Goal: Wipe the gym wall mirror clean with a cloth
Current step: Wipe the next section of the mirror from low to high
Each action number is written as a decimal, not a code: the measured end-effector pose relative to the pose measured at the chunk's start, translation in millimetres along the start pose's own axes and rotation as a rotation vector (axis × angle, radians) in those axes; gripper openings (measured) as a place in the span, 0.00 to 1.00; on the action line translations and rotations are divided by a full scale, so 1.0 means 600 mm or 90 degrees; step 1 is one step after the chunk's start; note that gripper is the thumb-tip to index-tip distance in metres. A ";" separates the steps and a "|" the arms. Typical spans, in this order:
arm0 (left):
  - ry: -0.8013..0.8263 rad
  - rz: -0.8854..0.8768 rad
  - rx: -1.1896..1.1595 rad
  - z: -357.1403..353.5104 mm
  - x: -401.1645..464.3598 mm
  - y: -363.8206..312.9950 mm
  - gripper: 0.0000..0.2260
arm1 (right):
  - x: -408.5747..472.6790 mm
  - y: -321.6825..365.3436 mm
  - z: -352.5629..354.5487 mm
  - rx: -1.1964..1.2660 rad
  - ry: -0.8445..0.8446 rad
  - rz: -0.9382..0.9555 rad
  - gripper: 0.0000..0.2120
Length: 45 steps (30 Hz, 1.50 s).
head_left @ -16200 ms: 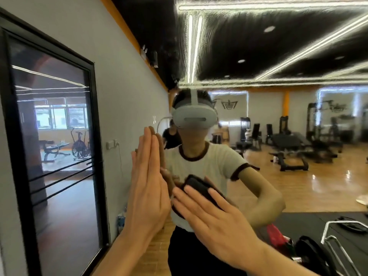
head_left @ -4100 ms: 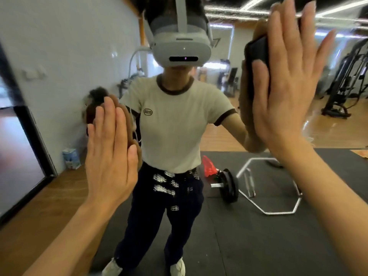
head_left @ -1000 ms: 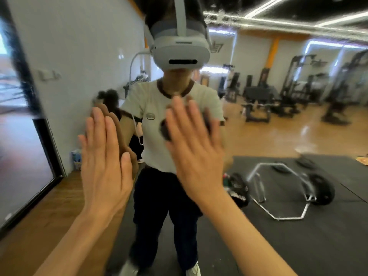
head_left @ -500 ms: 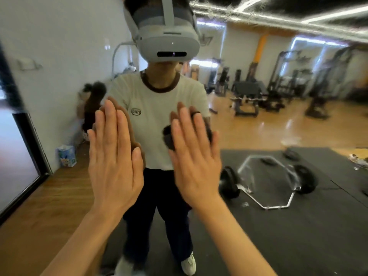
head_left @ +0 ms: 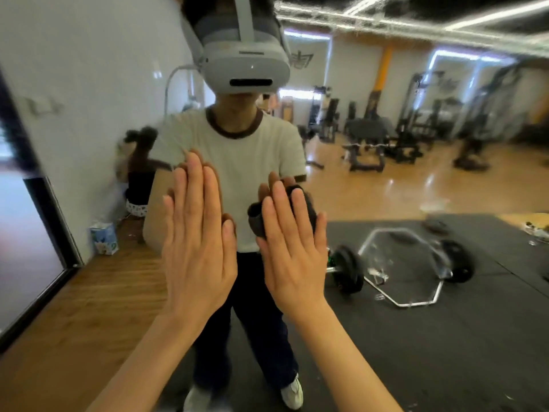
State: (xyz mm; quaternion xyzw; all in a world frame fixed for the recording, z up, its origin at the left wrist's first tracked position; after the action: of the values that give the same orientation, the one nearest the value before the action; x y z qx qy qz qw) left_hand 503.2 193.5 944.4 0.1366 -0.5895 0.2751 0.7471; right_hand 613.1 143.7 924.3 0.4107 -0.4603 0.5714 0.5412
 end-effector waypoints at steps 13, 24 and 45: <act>0.057 0.012 0.026 0.054 -0.014 0.093 0.27 | -0.010 0.087 -0.027 -0.025 -0.084 -0.054 0.27; 0.030 -0.004 0.028 0.051 -0.009 0.112 0.30 | -0.079 -0.173 0.029 0.010 -0.145 -0.606 0.34; 0.071 -0.026 -0.036 0.054 -0.009 0.117 0.29 | 0.086 0.165 -0.047 -0.022 -0.078 -0.012 0.24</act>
State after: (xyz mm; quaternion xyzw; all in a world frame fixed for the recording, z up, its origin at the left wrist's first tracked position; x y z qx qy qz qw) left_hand 436.4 231.9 939.2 0.1118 -0.5516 0.2498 0.7880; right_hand 511.1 184.5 959.6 0.4394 -0.4985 0.5321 0.5246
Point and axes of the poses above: each hand's wrist, its own x-axis towards the middle knuckle, its own z-axis out of the back of the hand, y = z × x, the point moved 10 cm from there along x, towards the middle knuckle
